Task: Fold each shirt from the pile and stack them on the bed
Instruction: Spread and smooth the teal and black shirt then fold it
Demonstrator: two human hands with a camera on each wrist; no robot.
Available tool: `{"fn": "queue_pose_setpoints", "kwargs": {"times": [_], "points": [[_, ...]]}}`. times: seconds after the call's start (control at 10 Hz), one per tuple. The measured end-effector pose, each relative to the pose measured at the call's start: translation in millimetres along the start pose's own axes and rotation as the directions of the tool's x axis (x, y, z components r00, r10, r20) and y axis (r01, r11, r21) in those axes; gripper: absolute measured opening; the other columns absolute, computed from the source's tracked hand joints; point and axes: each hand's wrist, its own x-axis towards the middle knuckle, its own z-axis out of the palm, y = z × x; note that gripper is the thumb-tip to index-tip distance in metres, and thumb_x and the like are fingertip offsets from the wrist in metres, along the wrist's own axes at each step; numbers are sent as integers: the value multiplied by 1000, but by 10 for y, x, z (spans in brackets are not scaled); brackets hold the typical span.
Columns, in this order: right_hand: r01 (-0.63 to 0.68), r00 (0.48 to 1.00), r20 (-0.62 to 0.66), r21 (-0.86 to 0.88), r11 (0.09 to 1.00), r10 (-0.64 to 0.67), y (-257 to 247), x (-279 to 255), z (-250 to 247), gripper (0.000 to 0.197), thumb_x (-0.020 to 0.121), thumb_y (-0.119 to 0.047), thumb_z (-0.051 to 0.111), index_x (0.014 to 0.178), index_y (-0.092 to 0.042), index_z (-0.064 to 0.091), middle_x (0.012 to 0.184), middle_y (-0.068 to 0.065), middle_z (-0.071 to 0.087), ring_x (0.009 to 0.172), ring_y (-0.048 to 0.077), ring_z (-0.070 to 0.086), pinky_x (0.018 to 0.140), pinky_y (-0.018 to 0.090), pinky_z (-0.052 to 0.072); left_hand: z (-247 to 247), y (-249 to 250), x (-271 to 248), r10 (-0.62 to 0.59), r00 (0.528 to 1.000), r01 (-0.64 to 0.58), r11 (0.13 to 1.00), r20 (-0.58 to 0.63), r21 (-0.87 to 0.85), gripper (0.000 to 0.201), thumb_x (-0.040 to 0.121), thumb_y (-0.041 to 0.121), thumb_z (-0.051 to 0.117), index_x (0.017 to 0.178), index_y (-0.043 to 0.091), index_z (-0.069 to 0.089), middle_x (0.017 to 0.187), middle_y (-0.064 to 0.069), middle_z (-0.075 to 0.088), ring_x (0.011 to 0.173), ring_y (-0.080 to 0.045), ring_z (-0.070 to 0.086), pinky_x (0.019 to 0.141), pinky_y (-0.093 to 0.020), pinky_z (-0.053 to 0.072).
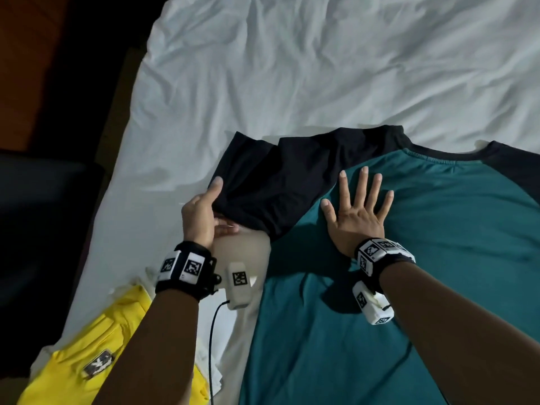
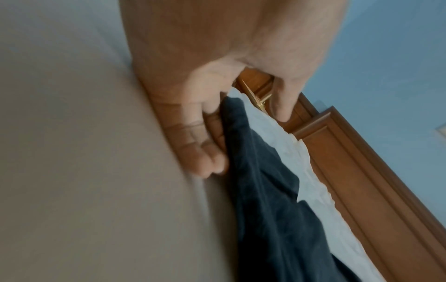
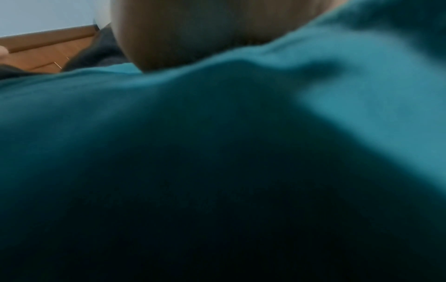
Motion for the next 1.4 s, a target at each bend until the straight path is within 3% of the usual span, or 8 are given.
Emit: {"fn": "queue_pose_setpoints", "kwargs": {"times": [0.3,0.5,0.7,0.9,1.0,1.1,1.2,1.4], "points": [[4,999,40,0,1000,-4,-2,1,-20,73,98,-74,2,156,-39,-25,162,1,-37,146,25,-41,118,58,-22,47,60,-75,62,981,10,929,-182,369,19,72,23,72,83,8,70,86,-11,73,69,-32,72,72,-46,63],[4,999,49,-1,1000,-3,-7,4,-26,73,98,-73,3,156,-38,-25,162,1,-38,145,25,-42,118,57,-23,52,259,73,74,983,10,893,-168,450,65,65,72,71,89,11,68,95,-6,72,90,-29,69,86,-45,59],[0,999,50,-5,1000,0,-8,12,-17,73,98,-73,3,156,-38,-25,161,0,-39,145,25,-42,118,57,-23,205,441,241,125,980,-21,843,-157,537,67,61,61,83,102,11,66,99,-2,71,92,-26,69,82,-41,59],[2,1000,30,-5,1000,-2,0,17,10,73,98,-73,4,156,-39,-25,161,0,-39,145,24,-42,118,56,-24,327,470,321,235,969,-95,649,-80,755,94,69,59,81,140,16,38,138,-5,54,124,-32,56,108,-55,42],[2,1000,18,-6,1000,-2,6,17,23,73,99,-73,5,156,-39,-24,162,0,-37,146,24,-41,118,56,-24,327,442,397,258,966,-168,589,13,791,47,82,56,73,111,24,56,107,3,65,103,-28,61,107,-51,42],[0,1000,23,-9,1000,1,9,15,20,73,99,-73,5,156,-38,-24,162,0,-37,146,24,-41,118,56,-24,319,422,455,375,921,-325,578,110,749,34,95,45,61,77,18,50,75,1,58,87,-36,63,82,-42,50],[-2,1000,24,-6,1000,2,6,20,20,73,99,-73,5,156,-39,-24,162,0,-38,145,24,-42,118,56,-24,272,441,496,474,880,-348,668,-16,658,37,102,41,52,79,13,45,76,-1,53,86,-38,60,69,-36,39],[-4,999,36,-9,1000,4,16,27,22,73,98,-74,3,155,-40,-26,161,-1,-39,145,24,-42,118,56,-24,127,450,303,198,972,-29,636,-127,771,66,83,75,55,102,12,61,101,-6,62,94,-33,61,90,-43,52]]}}
